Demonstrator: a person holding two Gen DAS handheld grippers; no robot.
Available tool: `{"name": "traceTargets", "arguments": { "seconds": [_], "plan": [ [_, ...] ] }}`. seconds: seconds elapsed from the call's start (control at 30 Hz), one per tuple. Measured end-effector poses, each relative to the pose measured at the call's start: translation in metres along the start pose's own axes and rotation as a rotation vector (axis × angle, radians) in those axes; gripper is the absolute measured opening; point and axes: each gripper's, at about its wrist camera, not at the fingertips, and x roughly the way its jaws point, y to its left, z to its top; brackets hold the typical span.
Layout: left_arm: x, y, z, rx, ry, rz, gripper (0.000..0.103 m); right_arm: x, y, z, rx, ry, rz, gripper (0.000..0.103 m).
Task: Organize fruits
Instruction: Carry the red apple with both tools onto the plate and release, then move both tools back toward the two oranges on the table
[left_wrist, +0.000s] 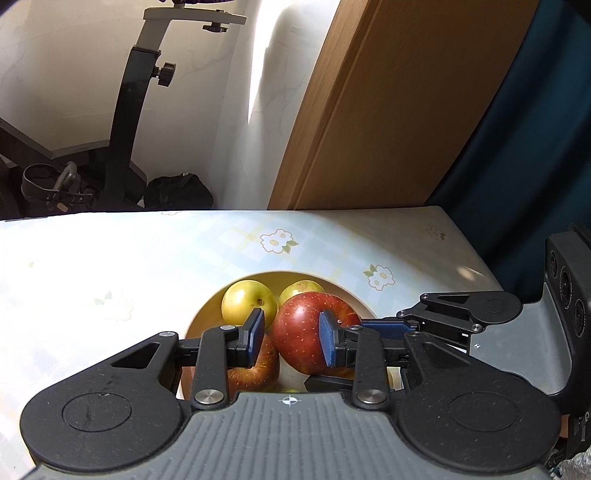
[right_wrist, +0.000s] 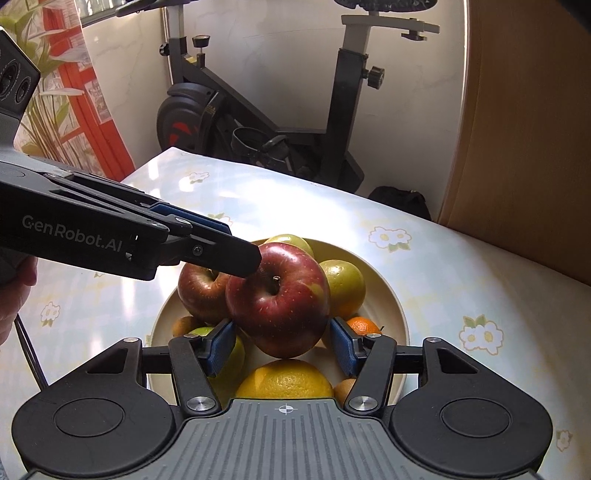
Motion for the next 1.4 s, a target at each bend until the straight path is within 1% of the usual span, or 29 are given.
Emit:
{"name": "traceTargets", "arguments": {
  "seconds": [0.1, 0.13, 0.3, 0.47, 0.63, 0.77, 0.97, 1.2, 1.4],
  "plan": [
    [-0.007, 0.002, -0.004, -0.013, -0.010, 0.003, 0.034, -0.004, -0.001, -0.005, 0.013, 0.000, -0.007, 0.053],
    [-0.009, 0.002, -0.006, -0.015, -0.013, 0.003, 0.034, -0.006, -0.002, -0.006, 0.022, -0.005, -0.005, 0.057],
    [-0.017, 0.000, -0.014, -0.001, -0.022, 0.028, 0.034, -0.012, -0.001, -0.009, 0.024, -0.004, -0.037, 0.056],
    [-0.029, -0.002, -0.023, 0.016, -0.040, 0.059, 0.034, -0.025, 0.002, -0.013, 0.043, -0.035, -0.054, 0.056],
    [-0.042, 0.000, -0.033, 0.027, -0.048, 0.084, 0.034, -0.041, 0.006, -0.025, 0.082, -0.067, -0.067, 0.056],
    [-0.052, 0.005, -0.046, 0.052, -0.036, 0.128, 0.034, -0.049, 0.008, -0.038, 0.137, -0.084, -0.083, 0.056],
    [-0.072, 0.020, -0.062, 0.040, -0.025, 0.171, 0.034, -0.055, 0.019, -0.056, 0.196, -0.074, -0.104, 0.056],
    [-0.083, 0.016, -0.085, 0.035, -0.027, 0.168, 0.035, -0.060, 0.037, -0.072, 0.220, -0.057, -0.118, 0.056],
    [-0.080, -0.002, -0.105, 0.071, -0.018, 0.155, 0.036, -0.066, 0.036, -0.081, 0.235, -0.044, -0.159, 0.056]
  ]
}}
